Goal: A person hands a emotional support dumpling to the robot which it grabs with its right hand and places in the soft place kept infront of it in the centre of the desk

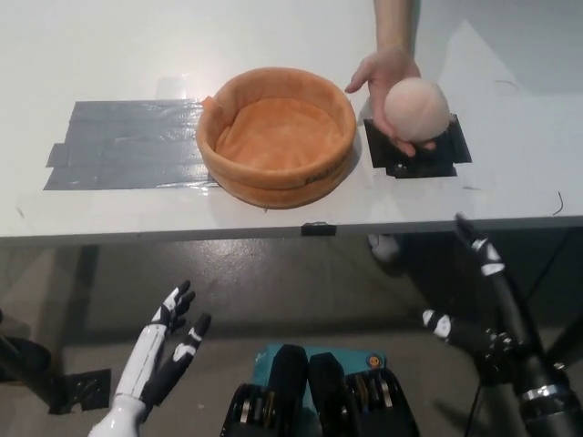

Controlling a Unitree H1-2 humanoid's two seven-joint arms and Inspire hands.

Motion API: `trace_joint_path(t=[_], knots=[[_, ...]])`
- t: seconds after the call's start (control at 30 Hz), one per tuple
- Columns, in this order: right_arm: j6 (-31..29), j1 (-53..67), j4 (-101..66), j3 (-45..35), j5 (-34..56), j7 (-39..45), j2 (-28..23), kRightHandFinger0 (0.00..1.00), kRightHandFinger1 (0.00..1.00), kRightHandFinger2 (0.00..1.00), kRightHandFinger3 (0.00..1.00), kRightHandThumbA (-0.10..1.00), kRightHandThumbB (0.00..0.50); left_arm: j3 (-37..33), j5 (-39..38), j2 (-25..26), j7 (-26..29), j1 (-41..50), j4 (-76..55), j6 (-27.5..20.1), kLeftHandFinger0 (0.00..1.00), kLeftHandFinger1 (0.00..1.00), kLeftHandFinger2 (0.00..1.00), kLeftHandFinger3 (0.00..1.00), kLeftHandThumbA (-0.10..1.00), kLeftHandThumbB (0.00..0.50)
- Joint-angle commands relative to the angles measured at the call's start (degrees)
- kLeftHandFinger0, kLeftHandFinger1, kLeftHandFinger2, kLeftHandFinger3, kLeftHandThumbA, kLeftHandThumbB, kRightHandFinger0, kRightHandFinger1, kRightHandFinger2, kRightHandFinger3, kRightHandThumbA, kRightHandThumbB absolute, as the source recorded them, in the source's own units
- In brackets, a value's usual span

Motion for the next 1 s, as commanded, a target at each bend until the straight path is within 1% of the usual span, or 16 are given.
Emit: trace_joint_path(t=[0.0, 0.03, 0.07, 0.13, 0.23, 0.3, 0.4, 0.53, 0.6, 0.67, 0.7, 0.8, 0.83, 0.87, 0.9, 0.97], knots=[[5.80, -3.93, -9.52, -2.55, -2.86, -0.17, 0.26, 1.00, 1.00, 1.00, 1.00, 0.86, 0.294, -0.24, -0.18, 0.11, 0.16, 0.66, -0.61, -4.90, 1.00, 1.00, 1.00, 1.00, 0.94, 0.094], [9.01, -6.10, -11.65, -3.04, -3.85, 0.94, -0.20, 1.00, 1.00, 1.00, 1.00, 0.88, 0.311, -0.34, 0.09, 0.04, 0.26, 0.89, -0.73, -4.82, 1.00, 1.00, 1.00, 1.00, 0.97, 0.100], [10.56, -7.02, -12.45, -3.25, -4.27, 1.63, -0.43, 1.00, 1.00, 1.00, 1.00, 0.90, 0.326, -0.36, 0.12, 0.02, 0.28, 1.00, -0.63, -5.01, 1.00, 1.00, 1.00, 1.00, 0.99, 0.103], [16.09, -12.72, -13.80, -3.87, -6.05, 3.63, -1.54, 1.00, 1.00, 1.00, 1.00, 0.88, 0.317, -0.23, -0.24, -0.10, 0.23, 1.41, -0.53, -5.34, 1.00, 1.00, 1.00, 1.00, 0.99, 0.099], [19.03, -18.05, -12.13, -3.53, -8.54, 4.70, -3.08, 1.00, 1.00, 1.00, 1.00, 0.90, 0.316, -0.18, -0.20, -0.04, 0.23, 1.43, -0.38, -5.70, 1.00, 1.00, 1.00, 1.00, 0.99, 0.099], [22.13, -21.95, -10.72, -3.54, -8.11, 5.93, -3.66, 1.00, 1.00, 1.00, 1.00, 0.89, 0.332, -0.13, -0.34, 0.01, 0.05, 1.38, -0.49, -5.58, 1.00, 1.00, 1.00, 1.00, 0.96, 0.094], [25.85, -31.17, -4.12, -2.13, -9.47, 7.86, -5.47, 1.00, 1.00, 1.00, 1.00, 0.88, 0.350, -0.05, -0.53, 0.13, -0.28, 1.09, -0.70, -5.26, 1.00, 1.00, 1.00, 1.00, 0.94, 0.088], [29.20, -38.65, 3.59, 0.41, -10.67, 9.92, -6.28, 1.00, 1.00, 1.00, 1.00, 0.90, 0.350, -0.19, -0.41, 0.02, -0.29, 0.85, -0.78, -5.34, 1.00, 1.00, 1.00, 1.00, 0.92, 0.086], [30.02, -41.97, 8.54, 1.68, -10.37, 10.88, -6.37, 1.00, 1.00, 1.00, 1.00, 0.89, 0.366, -0.31, -0.08, 0.10, -0.32, 0.75, -0.96, -5.09, 1.00, 1.00, 1.00, 1.00, 0.92, 0.088], [30.81, -46.21, 15.60, 3.03, -9.71, 11.79, -5.86, 1.00, 1.00, 1.00, 1.00, 0.84, 0.354, -0.33, -0.06, 0.11, -0.48, 0.73, -1.32, -4.49, 1.00, 1.00, 1.00, 1.00, 0.92, 0.087], [30.66, -46.72, 16.53, 3.29, -9.60, 11.74, -5.93, 1.00, 1.00, 1.00, 1.00, 0.84, 0.354, -0.35, -0.03, 0.07, -0.48, 0.68, -1.34, -4.48, 1.00, 1.00, 1.00, 1.00, 0.91, 0.086], [29.63, -50.60, 24.72, 5.64, -10.55, 11.55, -5.86, 1.00, 1.00, 1.00, 1.00, 0.92, 0.396, -0.42, 0.12, 0.08, -0.43, 0.58, -1.55, -4.58, 1.00, 1.00, 1.00, 1.00, 0.90, 0.079], [29.75, -51.55, 26.57, 6.19, -10.46, 11.65, -5.82, 1.00, 1.00, 1.00, 1.00, 0.93, 0.390, -0.40, 0.11, 0.10, -0.43, 0.56, -1.58, -4.63, 1.00, 1.00, 1.00, 1.00, 0.90, 0.086], [29.69, -52.94, 29.61, 6.77, -10.32, 11.88, -5.65, 1.00, 1.00, 1.00, 1.00, 0.95, 0.412, -0.33, -0.09, 0.07, -0.42, 0.50, -1.50, -4.80, 1.00, 1.00, 1.00, 1.00, 0.90, 0.094], [29.40, -53.83, 31.62, 7.20, -10.16, 11.72, -5.53, 1.00, 1.00, 1.00, 1.00, 0.96, 0.409, -0.31, -0.17, 0.09, -0.46, 0.47, -1.57, -4.79, 1.00, 1.00, 1.00, 1.00, 0.90, 0.094], [28.36, -55.83, 36.30, 7.32, -9.13, 11.10, -4.86, 1.00, 1.00, 1.00, 1.00, 0.91, 0.402, -0.32, -0.12, 0.01, -0.46, 0.19, -1.77, -4.60, 1.00, 1.00, 1.00, 1.00, 0.89, 0.089]])
